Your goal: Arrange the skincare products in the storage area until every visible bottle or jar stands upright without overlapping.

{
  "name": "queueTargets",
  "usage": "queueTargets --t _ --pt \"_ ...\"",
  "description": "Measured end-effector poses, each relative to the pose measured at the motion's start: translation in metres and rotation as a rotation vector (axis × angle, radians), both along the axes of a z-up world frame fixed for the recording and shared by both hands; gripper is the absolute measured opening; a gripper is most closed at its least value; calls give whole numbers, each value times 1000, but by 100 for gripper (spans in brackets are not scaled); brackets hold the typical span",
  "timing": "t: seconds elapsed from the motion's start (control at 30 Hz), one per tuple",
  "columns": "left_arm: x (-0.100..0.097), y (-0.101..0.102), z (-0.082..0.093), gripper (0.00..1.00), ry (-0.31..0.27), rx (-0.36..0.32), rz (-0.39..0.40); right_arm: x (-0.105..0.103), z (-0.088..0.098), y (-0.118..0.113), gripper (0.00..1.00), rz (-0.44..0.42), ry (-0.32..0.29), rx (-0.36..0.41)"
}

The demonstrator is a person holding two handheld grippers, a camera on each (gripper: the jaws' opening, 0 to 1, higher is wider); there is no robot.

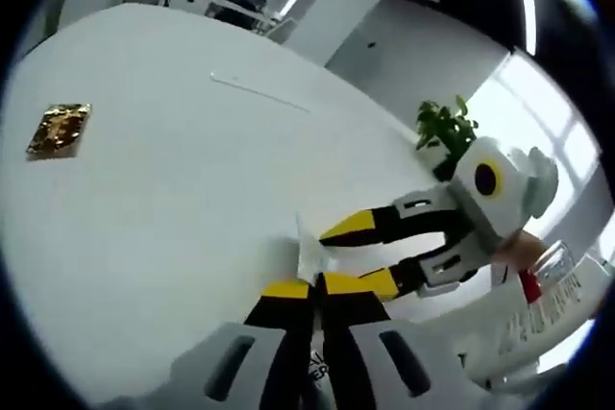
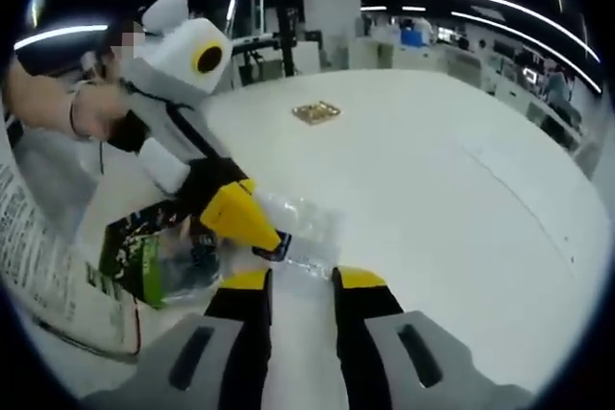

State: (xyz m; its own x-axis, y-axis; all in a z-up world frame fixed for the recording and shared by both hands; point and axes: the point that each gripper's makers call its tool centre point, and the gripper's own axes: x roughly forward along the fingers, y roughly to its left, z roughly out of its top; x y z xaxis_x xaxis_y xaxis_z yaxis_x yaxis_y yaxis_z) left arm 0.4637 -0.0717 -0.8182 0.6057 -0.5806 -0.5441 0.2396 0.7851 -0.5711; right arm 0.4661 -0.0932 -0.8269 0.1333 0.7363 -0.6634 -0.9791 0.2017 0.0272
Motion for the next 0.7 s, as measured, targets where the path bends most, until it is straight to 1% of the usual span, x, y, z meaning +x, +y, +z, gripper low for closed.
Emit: queueTargets --t 0.07,0.1,0.2,0.3,0.47,0.53,0.6,0.7 --pt "0 0 3 0 -1 -4 -6 -1 1 -1 26 4 1 -7" --pt "0 1 6 0 -3 -8 -3 1 1 -3 27 6 -18 -23" --pt "0 2 14 0 -14 -20 4 0 3 -6 28 8 -21 -36" --pt "-2 3 22 0 -22 -30 6 3 6 -10 28 -1 -42 -45" --pt "-3 12 32 0 -39 -26 9 6 21 -14 28 -18 -56 -34" --pt "-7 13 38 0 -47 -28 11 6 28 -14 28 -23 -62 -25" --pt "-10 13 41 0 -54 -25 11 6 32 -14 28 -28 -63 -15" --pt "-9 18 47 0 -64 -22 18 7 38 -14 27 -33 -75 -15"
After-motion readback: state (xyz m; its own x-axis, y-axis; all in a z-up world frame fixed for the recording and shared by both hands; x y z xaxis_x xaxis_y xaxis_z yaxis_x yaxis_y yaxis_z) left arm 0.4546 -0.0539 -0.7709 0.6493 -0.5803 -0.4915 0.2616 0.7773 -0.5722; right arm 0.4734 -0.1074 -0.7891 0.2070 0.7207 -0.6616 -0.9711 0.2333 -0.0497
